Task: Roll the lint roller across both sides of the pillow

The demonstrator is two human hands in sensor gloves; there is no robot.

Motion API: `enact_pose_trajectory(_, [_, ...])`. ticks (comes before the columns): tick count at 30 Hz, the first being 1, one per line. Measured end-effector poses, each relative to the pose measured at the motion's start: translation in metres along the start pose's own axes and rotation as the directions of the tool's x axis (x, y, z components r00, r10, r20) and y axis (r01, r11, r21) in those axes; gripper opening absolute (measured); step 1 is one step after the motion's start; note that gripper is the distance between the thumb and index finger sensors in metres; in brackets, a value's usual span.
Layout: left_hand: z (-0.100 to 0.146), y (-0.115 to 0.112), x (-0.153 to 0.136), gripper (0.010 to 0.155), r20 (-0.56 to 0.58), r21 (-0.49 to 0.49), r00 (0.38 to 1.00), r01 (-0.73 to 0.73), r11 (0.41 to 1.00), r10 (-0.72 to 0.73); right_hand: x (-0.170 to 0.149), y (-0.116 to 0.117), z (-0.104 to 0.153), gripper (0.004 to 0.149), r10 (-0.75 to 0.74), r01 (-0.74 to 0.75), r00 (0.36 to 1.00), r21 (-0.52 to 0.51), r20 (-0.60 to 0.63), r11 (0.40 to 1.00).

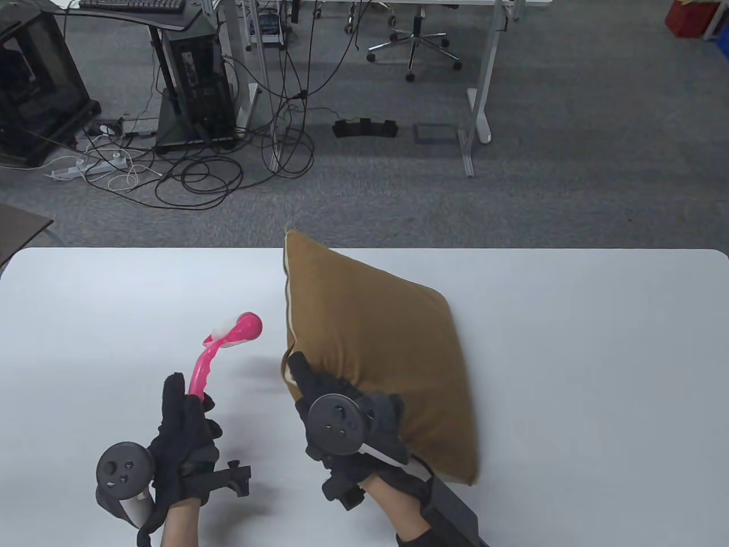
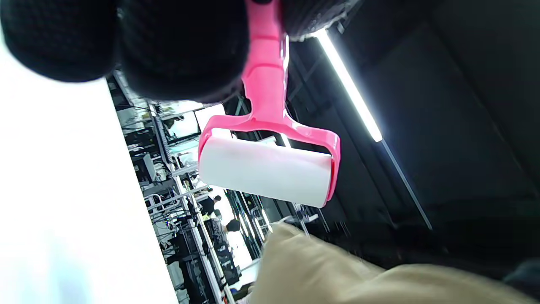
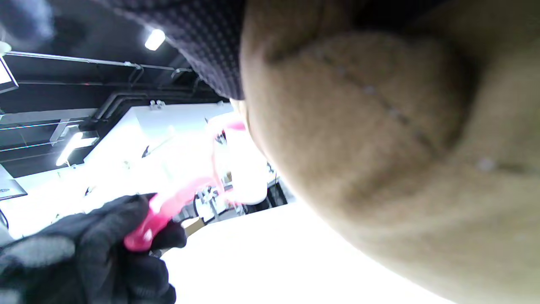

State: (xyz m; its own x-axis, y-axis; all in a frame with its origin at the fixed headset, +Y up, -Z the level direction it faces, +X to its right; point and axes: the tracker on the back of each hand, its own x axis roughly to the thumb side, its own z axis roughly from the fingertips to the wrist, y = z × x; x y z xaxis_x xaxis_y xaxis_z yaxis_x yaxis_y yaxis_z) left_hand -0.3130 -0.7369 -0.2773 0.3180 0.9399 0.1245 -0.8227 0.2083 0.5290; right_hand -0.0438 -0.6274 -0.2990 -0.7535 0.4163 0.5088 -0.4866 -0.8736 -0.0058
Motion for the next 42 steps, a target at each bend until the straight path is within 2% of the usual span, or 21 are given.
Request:
enact_pose_trajectory(2, [-0.001,0.005,-0.004,0.062,-0.039,0.029,0.998,-0.054,0.998,0.055,0.001,0.021,-0.004,0.06,-0.003,0.004,1.0,0.037,-0.016,0.999])
enact_pose_trajectory(4, [-0.002,0.009,-0.007,0.061,-0.06,0.049,0.993,-0.101,0.994,0.104,0.009,0.044,-0.006,0.059,0.074,-0.072,0.997,0.073,-0.02,0.995])
enact_pose_trajectory(8, [-0.002,0.011,-0.004,0.061,-0.03,0.056,0.997,-0.074,0.996,0.076,0.017,0.074,-0.011,0.059,0.147,-0.144,0.989,0.121,-0.014,0.982])
enact_pose_trajectory(11, [-0.001,0.01,-0.001,0.061,-0.01,0.035,0.998,-0.058,0.998,0.058,0.01,0.096,-0.018,0.061,0.116,-0.091,0.99,0.259,-0.081,0.962])
enact_pose_trajectory(13, [-0.001,0.008,0.0,0.061,0.0,0.012,0.998,-0.058,0.998,0.058,0.002,0.104,-0.018,0.063,0.042,0.0,0.992,0.342,-0.116,0.94])
enact_pose_trajectory(17, [0.0,0.005,0.005,0.061,0.018,-0.01,0.997,-0.077,0.997,0.077,-0.006,0.085,-0.015,0.066,-0.172,0.224,0.971,0.391,-0.163,0.893])
enact_pose_trajectory(20, [0.002,0.004,0.008,0.061,0.029,-0.026,0.997,-0.069,0.997,0.07,-0.017,0.054,-0.01,0.066,-0.261,0.301,0.952,0.328,-0.162,0.896])
enact_pose_trajectory(22, [0.003,0.002,0.008,0.061,0.021,-0.037,0.997,-0.076,0.996,0.077,-0.035,0.027,-0.004,0.062,-0.218,0.249,0.963,0.207,-0.158,0.946])
enact_pose_trajectory(25, [0.004,-0.003,0.01,0.061,0.023,-0.066,0.997,-0.074,0.995,0.076,-0.073,-0.004,0.007,0.059,-0.078,0.085,0.973,0.021,-0.217,0.996])
enact_pose_trajectory(28, [0.004,-0.007,0.013,0.06,0.04,-0.091,0.998,-0.046,0.995,0.05,-0.119,-0.028,0.024,0.056,0.063,-0.108,0.937,-0.114,-0.343,0.988])
enact_pose_trajectory(29, [0.005,-0.008,0.014,0.061,0.046,-0.096,0.998,-0.037,0.995,0.042,-0.135,-0.034,0.032,0.055,0.095,-0.155,0.921,-0.132,-0.378,0.979])
enact_pose_trajectory(31, [0.005,-0.009,0.015,0.061,0.051,-0.105,0.998,-0.028,0.994,0.033,-0.16,-0.04,0.045,0.056,0.121,-0.191,0.891,-0.12,-0.437,0.974])
enact_pose_trajectory(34, [0.005,-0.012,0.016,0.061,0.058,-0.114,0.998,-0.013,0.993,0.02,-0.192,-0.039,0.067,0.064,0.091,-0.163,0.847,-0.092,-0.524,0.982])
enact_pose_trajectory(37, [0.007,-0.014,0.02,0.061,0.076,-0.12,0.997,0.004,0.993,0.005,-0.215,-0.03,0.082,0.069,0.037,-0.088,0.839,-0.069,-0.543,0.994])
enact_pose_trajectory(42, [0.012,-0.014,0.03,0.061,0.138,-0.095,0.99,0.027,0.995,-0.014,-0.239,-0.018,0.088,0.08,-0.066,0.063,0.792,-0.026,-0.607,0.998])
